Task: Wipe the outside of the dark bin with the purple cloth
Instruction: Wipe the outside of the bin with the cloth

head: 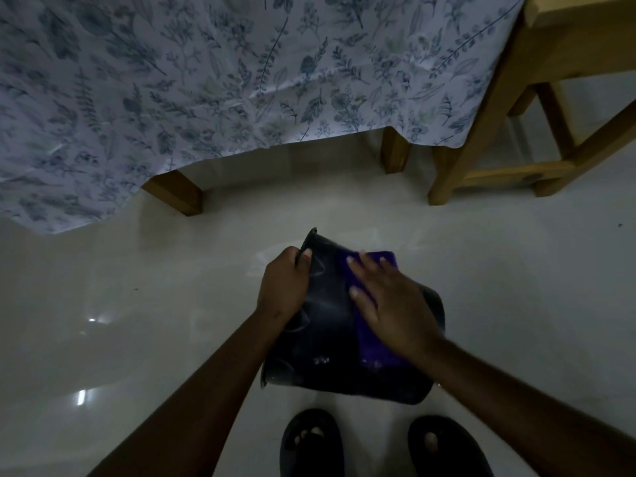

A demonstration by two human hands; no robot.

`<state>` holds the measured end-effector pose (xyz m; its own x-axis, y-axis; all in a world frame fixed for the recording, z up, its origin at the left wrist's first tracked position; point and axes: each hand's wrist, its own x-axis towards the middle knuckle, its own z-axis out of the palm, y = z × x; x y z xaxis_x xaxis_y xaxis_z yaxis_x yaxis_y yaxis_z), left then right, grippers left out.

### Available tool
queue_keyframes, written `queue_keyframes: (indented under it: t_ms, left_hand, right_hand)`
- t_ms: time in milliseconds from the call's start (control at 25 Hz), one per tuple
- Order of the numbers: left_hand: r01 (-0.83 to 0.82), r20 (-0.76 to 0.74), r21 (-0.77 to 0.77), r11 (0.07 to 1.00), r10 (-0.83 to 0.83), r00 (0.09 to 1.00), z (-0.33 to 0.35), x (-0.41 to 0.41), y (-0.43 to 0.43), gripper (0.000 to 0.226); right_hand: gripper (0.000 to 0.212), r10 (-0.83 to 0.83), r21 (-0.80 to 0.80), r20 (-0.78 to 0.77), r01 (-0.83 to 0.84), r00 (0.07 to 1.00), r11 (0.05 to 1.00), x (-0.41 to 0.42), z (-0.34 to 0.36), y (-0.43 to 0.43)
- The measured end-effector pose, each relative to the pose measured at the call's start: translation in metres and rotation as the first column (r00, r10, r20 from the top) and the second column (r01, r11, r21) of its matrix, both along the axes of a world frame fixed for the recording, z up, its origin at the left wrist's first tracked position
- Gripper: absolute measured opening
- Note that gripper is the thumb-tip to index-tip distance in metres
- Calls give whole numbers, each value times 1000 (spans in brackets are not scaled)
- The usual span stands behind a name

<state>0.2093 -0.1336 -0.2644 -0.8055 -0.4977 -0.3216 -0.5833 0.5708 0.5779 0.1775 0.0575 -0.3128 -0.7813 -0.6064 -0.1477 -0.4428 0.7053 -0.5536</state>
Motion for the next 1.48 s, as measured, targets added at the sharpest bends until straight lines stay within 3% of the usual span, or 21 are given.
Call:
queue_keyframes:
  t_ms: [80, 120, 240, 320, 441, 481, 521, 641, 761, 881, 961, 1041, 1122, 1202, 1282, 1362, 1402, 1482]
  left_hand:
    - [-34, 9, -4, 999, 34, 999, 2, 0, 0, 32]
    - [-44, 13, -11, 999, 44, 999, 2, -1, -1, 32]
    - [-39, 23, -42, 998, 40, 999, -1, -3, 0, 32]
    - [-32, 5, -52, 998, 32, 999, -4, -1, -1, 34]
    - [-28, 12, -66, 997, 29, 1000, -3, -1, 0, 36]
    - [-35, 16, -66, 997, 37, 999, -3, -1, 0, 36]
    - [-41, 25, -71, 997, 43, 999, -3, -1, -1, 36]
    - [-54, 19, -81, 995, 56, 998, -7, 1, -2, 36]
    - [-42, -36, -76, 996, 40, 999, -6, 9, 2, 36]
    - [-52, -50, -80, 995, 48, 998, -1, 16, 2, 36]
    - [-55, -7, -71, 996, 55, 998, -1, 14, 2, 37]
    - [-68, 52, -75, 995, 73, 996, -2, 3, 2, 35]
    - [-65, 78, -36, 997, 68, 995, 1, -10, 1, 33]
    - [-47, 27, 190, 981, 42, 999, 7, -11, -1, 27]
    - [29, -35, 331, 943, -18, 999, 10, 5, -1, 25]
    - [74, -94, 237, 969, -53, 994, 8, 21, 3, 27]
    - [50, -117, 186, 981, -28, 993, 5, 23, 5, 27]
    - [4, -125, 162, 987, 17, 992, 4, 15, 6, 25]
  right_hand:
    - [55, -145, 47, 107, 141, 984, 989, -22, 1, 1]
    - [56, -162, 66, 39, 159, 986, 985, -11, -1, 5]
    - [59, 90, 77, -171, -78, 981, 994, 69, 12, 20]
    - [58, 145, 50, -164, -139, 976, 989, 56, 8, 10]
    - [57, -122, 55, 105, 117, 987, 992, -15, 8, -16]
    - [56, -173, 64, 127, 166, 977, 984, -16, 7, -13]
    - [55, -173, 64, 67, 169, 983, 984, -4, 6, -8]
    - [54, 33, 55, -104, -27, 994, 998, 65, 18, 12]
    - [52, -37, 22, -27, 38, 999, 999, 33, 10, -15]
    - [53, -122, 44, 212, 116, 970, 992, -32, -3, -34]
    - [56, -136, 64, 128, 129, 982, 990, -17, -5, -21]
    - [56, -26, 84, -43, 29, 999, 996, 38, 4, -3]
    - [57, 65, 83, -101, -56, 993, 995, 70, 12, 9]
    - [57, 47, 63, -140, -38, 989, 997, 39, 5, 5]
    - [54, -64, 49, -58, 67, 996, 997, -23, 2, -7]
    - [52, -189, 36, 120, 186, 975, 982, -64, 0, -8]
    - [51, -232, 45, 113, 228, 966, 973, -62, 0, -8]
    - [55, -202, 103, -66, 208, 977, 973, -14, 5, -5]
